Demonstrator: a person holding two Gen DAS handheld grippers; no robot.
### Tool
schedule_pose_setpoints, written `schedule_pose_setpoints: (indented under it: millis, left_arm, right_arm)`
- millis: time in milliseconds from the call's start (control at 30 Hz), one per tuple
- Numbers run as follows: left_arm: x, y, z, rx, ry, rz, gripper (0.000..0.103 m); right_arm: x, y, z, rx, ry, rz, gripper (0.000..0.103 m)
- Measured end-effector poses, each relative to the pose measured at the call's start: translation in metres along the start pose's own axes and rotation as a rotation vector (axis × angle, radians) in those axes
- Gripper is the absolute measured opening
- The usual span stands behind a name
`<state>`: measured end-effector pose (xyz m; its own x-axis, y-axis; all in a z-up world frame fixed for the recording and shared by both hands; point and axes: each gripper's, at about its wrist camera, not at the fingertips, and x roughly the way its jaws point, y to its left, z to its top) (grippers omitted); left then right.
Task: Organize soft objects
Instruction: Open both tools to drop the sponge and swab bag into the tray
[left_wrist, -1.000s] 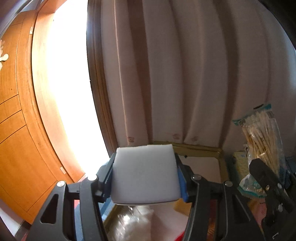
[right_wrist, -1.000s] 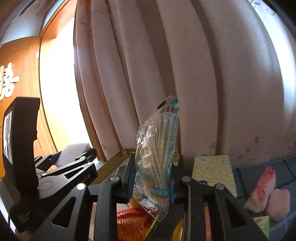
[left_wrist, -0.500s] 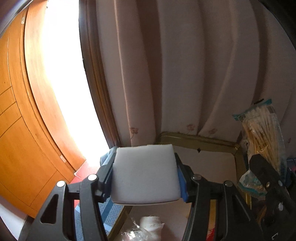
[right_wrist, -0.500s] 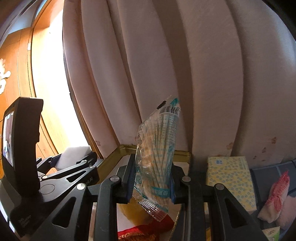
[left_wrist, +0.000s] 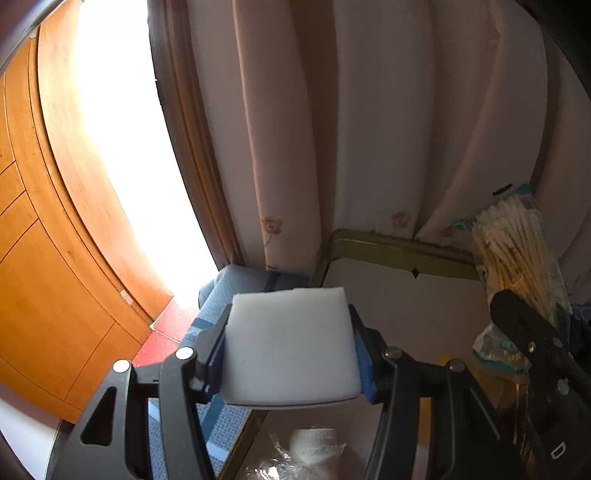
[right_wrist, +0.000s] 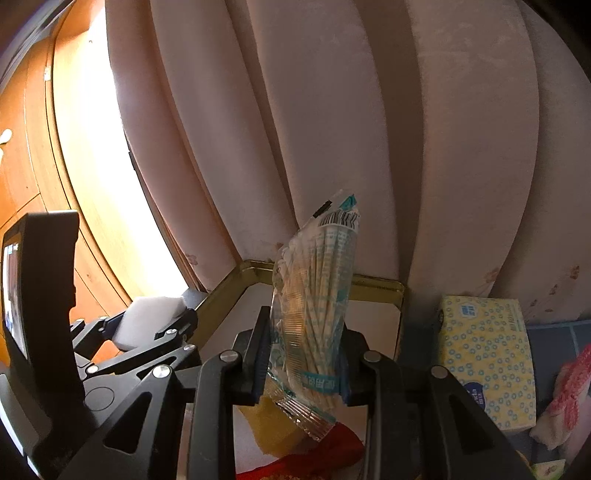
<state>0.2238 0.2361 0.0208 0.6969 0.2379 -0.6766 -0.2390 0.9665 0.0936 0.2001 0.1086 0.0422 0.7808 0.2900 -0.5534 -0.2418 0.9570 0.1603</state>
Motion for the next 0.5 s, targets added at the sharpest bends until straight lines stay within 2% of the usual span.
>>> schedule_pose_setpoints:
  millis: [100, 167, 233, 300, 400, 500]
  left_arm:
    - [0.003, 0.0, 0.001, 0.001, 0.006, -0.011, 0.059]
    - [0.004, 0.001, 0.001, -0.004, 0.011, -0.004, 0.072]
    - [0.005, 0.004, 0.002, -0.024, 0.021, 0.016, 0.094]
    - [0.003, 0.009, 0.003, -0.047, 0.007, -0.005, 0.1]
    - [-0.005, 0.008, 0.001, -0.049, -0.041, -0.023, 0.103]
    - [-0.019, 0.005, -0.002, -0.04, -0.125, -0.01, 0.103]
  right_arm:
    - [0.005, -0.001, 0.002, 0.007, 0.03, 0.023, 0.033]
    - [0.011, -0.004, 0.008, 0.015, 0.05, 0.034, 0.035]
    - [0.015, -0.009, 0.011, 0.03, 0.059, 0.039, 0.038]
    - [0.013, -0.016, 0.012, 0.063, 0.042, 0.055, 0.044]
    - [0.0, -0.024, 0.011, 0.095, -0.018, 0.078, 0.065]
    - [-0.029, -0.027, 0.003, 0.089, -0.148, 0.078, 0.068]
